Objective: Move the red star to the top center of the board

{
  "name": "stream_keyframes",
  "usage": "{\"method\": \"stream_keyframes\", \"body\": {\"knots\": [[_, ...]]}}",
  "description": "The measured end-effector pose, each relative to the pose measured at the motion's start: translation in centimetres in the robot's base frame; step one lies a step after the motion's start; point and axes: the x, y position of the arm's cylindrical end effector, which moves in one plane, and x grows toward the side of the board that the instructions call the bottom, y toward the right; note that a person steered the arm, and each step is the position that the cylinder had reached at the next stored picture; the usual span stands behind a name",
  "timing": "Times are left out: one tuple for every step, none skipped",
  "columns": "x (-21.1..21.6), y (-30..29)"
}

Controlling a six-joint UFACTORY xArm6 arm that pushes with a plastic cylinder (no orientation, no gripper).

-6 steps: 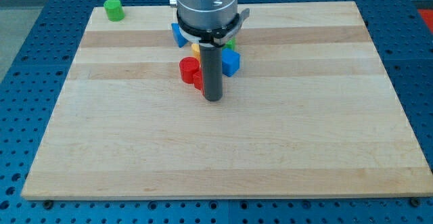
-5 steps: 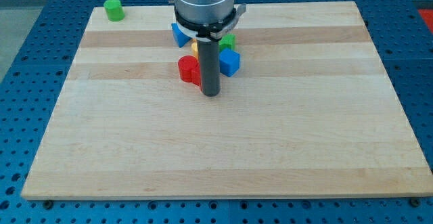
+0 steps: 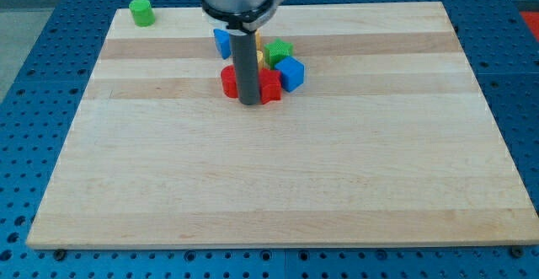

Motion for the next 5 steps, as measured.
{"method": "stream_keyframes", "body": {"knots": [[-0.2,2.2],[-1.6,3.5],[-2.1,5.5],[-2.3,7.9],[-3.7,8.4]]}}
